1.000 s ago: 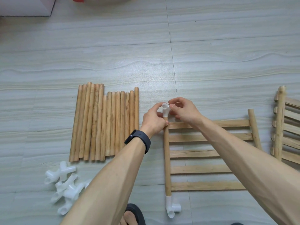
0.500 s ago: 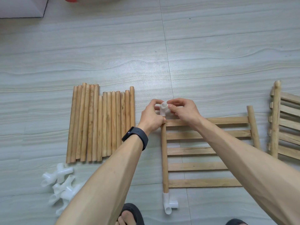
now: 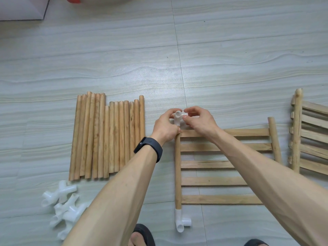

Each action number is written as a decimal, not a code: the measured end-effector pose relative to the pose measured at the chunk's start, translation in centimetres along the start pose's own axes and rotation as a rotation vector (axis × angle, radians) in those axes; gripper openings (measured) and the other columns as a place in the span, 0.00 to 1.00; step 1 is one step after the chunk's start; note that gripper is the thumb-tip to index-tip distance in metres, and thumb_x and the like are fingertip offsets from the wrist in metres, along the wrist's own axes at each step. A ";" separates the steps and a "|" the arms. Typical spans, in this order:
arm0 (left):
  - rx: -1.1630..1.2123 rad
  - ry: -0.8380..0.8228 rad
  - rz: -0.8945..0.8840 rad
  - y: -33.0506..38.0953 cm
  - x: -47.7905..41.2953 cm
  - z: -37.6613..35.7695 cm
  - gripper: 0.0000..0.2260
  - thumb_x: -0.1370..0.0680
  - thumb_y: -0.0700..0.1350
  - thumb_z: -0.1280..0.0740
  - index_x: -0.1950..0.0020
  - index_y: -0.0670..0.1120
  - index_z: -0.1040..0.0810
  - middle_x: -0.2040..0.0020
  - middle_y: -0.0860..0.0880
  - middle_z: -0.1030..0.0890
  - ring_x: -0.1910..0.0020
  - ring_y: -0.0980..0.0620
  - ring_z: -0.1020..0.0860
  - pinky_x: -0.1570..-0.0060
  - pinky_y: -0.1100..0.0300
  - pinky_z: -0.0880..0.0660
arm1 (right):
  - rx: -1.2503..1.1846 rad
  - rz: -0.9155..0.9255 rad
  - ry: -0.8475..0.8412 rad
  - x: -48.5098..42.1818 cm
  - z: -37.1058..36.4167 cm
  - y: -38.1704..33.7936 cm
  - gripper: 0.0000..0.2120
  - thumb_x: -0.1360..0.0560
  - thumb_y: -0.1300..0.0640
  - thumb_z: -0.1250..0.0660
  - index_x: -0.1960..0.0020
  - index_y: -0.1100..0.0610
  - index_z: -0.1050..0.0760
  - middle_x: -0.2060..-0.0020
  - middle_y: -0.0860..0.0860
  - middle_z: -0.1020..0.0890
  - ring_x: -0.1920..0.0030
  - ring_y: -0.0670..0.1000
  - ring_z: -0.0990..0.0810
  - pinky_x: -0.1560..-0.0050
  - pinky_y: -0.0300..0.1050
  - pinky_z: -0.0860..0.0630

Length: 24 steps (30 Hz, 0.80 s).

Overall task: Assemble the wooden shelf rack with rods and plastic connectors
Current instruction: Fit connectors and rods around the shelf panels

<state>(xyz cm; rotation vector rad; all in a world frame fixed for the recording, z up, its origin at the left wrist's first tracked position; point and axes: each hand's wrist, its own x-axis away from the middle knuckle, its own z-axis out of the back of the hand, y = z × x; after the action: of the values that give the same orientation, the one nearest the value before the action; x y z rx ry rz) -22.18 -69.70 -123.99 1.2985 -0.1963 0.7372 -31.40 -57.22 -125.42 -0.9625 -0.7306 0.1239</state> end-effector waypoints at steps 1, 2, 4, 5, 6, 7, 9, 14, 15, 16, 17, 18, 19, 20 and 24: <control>-0.041 0.009 -0.008 0.0 -0.2 0.1 0.28 0.28 0.32 0.30 0.33 0.56 0.24 0.42 0.55 0.22 0.43 0.51 0.23 0.52 0.58 0.22 | 0.143 0.025 -0.016 0.2 0.3 0.1 0.15 0.23 0.52 0.28 0.37 0.52 0.22 0.47 0.49 0.18 0.49 0.51 0.18 0.42 0.46 0.23; -0.087 0.024 -0.024 0.0 -0.3 0.3 0.28 0.27 0.33 0.30 0.31 0.56 0.24 0.39 0.54 0.22 0.41 0.49 0.23 0.50 0.57 0.23 | 0.308 0.056 -0.035 0.5 0.6 0.4 0.19 0.23 0.50 0.29 0.34 0.52 0.25 0.44 0.50 0.20 0.45 0.52 0.20 0.39 0.47 0.25; -0.252 0.072 -0.092 -0.1 -0.5 0.6 0.25 0.23 0.38 0.31 0.28 0.54 0.27 0.34 0.52 0.22 0.36 0.48 0.24 0.42 0.53 0.25 | 0.643 0.146 -0.050 1.4 1.3 1.2 0.26 0.23 0.46 0.32 0.28 0.53 0.29 0.34 0.53 0.25 0.34 0.56 0.27 0.33 0.51 0.30; -0.364 0.101 -0.126 -0.1 -0.3 0.8 0.23 0.21 0.41 0.33 0.26 0.53 0.30 0.32 0.51 0.23 0.35 0.47 0.25 0.39 0.51 0.26 | 0.773 0.194 -0.040 2.1 1.5 1.8 0.28 0.23 0.43 0.33 0.27 0.52 0.31 0.31 0.53 0.28 0.31 0.57 0.31 0.31 0.53 0.32; -0.455 0.127 -0.139 -0.3 -0.1 0.8 0.23 0.20 0.45 0.35 0.25 0.52 0.32 0.31 0.50 0.24 0.35 0.47 0.25 0.38 0.49 0.27 | 0.866 0.240 -0.023 2.8 1.8 2.4 0.29 0.23 0.41 0.34 0.26 0.51 0.33 0.28 0.53 0.31 0.29 0.58 0.34 0.30 0.54 0.34; -0.504 0.141 -0.132 -0.6 0.3 0.7 0.23 0.19 0.47 0.36 0.24 0.52 0.34 0.30 0.49 0.26 0.34 0.46 0.25 0.38 0.47 0.27 | 0.932 0.281 -0.005 3.6 2.0 3.0 0.30 0.23 0.39 0.35 0.25 0.50 0.34 0.26 0.53 0.33 0.27 0.57 0.36 0.30 0.55 0.36; -0.561 0.155 -0.129 -1.4 1.4 0.3 0.24 0.18 0.51 0.37 0.23 0.51 0.36 0.29 0.46 0.28 0.33 0.45 0.27 0.37 0.47 0.28 | 1.033 0.338 0.015 5.0 2.2 4.3 0.31 0.22 0.37 0.38 0.24 0.48 0.37 0.22 0.53 0.38 0.24 0.58 0.41 0.27 0.56 0.38; -0.843 0.180 -0.289 -4.4 4.2 -1.1 0.25 0.15 0.52 0.45 0.18 0.52 0.45 0.25 0.51 0.30 0.31 0.47 0.30 0.39 0.50 0.28 | 1.144 0.212 -0.111 7.2 0.4 7.0 0.36 0.18 0.37 0.51 0.17 0.48 0.63 0.18 0.49 0.62 0.19 0.57 0.63 0.21 0.66 0.53; -0.888 0.183 -0.279 -4.9 4.4 -1.3 0.25 0.14 0.53 0.47 0.18 0.52 0.46 0.23 0.53 0.32 0.28 0.48 0.32 0.36 0.51 0.30 | 1.135 0.186 -0.127 7.3 0.1 7.2 0.36 0.17 0.37 0.52 0.18 0.48 0.66 0.19 0.48 0.66 0.19 0.57 0.67 0.22 0.67 0.54; -0.925 0.185 -0.261 -5.2 4.5 -1.4 0.24 0.14 0.54 0.50 0.17 0.53 0.47 0.21 0.54 0.34 0.26 0.49 0.35 0.35 0.51 0.31 | 1.133 0.170 -0.137 7.2 -0.1 7.2 0.36 0.17 0.38 0.53 0.19 0.48 0.68 0.20 0.48 0.68 0.20 0.57 0.69 0.22 0.68 0.54; -0.956 0.186 -0.245 -5.2 4.5 -1.6 0.24 0.14 0.55 0.51 0.17 0.53 0.48 0.21 0.55 0.36 0.25 0.50 0.36 0.34 0.51 0.31 | 1.137 0.160 -0.142 7.1 -0.1 7.1 0.36 0.17 0.38 0.53 0.19 0.48 0.69 0.20 0.48 0.70 0.20 0.57 0.70 0.22 0.69 0.54; -0.981 0.181 -0.233 -5.1 4.3 -1.7 0.24 0.13 0.55 0.52 0.17 0.53 0.49 0.20 0.55 0.37 0.25 0.50 0.36 0.35 0.51 0.31 | 1.139 0.146 -0.147 6.9 -0.2 6.8 0.36 0.17 0.38 0.54 0.19 0.48 0.70 0.21 0.48 0.70 0.20 0.58 0.70 0.23 0.70 0.54; -0.995 0.174 -0.221 -4.8 4.1 -1.7 0.24 0.13 0.55 0.53 0.17 0.54 0.49 0.20 0.56 0.37 0.26 0.50 0.35 0.37 0.51 0.29 | 1.137 0.130 -0.153 6.8 -0.2 6.6 0.35 0.17 0.38 0.54 0.19 0.48 0.70 0.21 0.48 0.71 0.20 0.58 0.70 0.23 0.70 0.54; -1.001 0.169 -0.207 -4.3 3.8 -1.7 0.24 0.13 0.54 0.53 0.17 0.54 0.49 0.20 0.56 0.37 0.28 0.49 0.34 0.39 0.50 0.28 | 1.133 0.117 -0.160 6.6 -0.2 6.3 0.35 0.16 0.38 0.54 0.19 0.48 0.70 0.21 0.48 0.71 0.20 0.58 0.70 0.23 0.70 0.53; -1.039 0.156 -0.163 -3.0 3.0 -1.8 0.26 0.14 0.45 0.49 0.17 0.51 0.52 0.20 0.54 0.37 0.31 0.46 0.31 0.44 0.50 0.29 | 1.095 0.079 -0.191 6.1 -0.4 5.2 0.35 0.16 0.40 0.53 0.19 0.48 0.70 0.21 0.48 0.71 0.21 0.58 0.71 0.23 0.70 0.54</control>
<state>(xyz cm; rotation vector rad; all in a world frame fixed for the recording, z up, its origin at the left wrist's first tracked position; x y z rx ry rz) -18.58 -67.15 -125.34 0.2615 -0.2898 0.4698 -25.42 -51.99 -126.54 0.0734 -0.6594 0.6200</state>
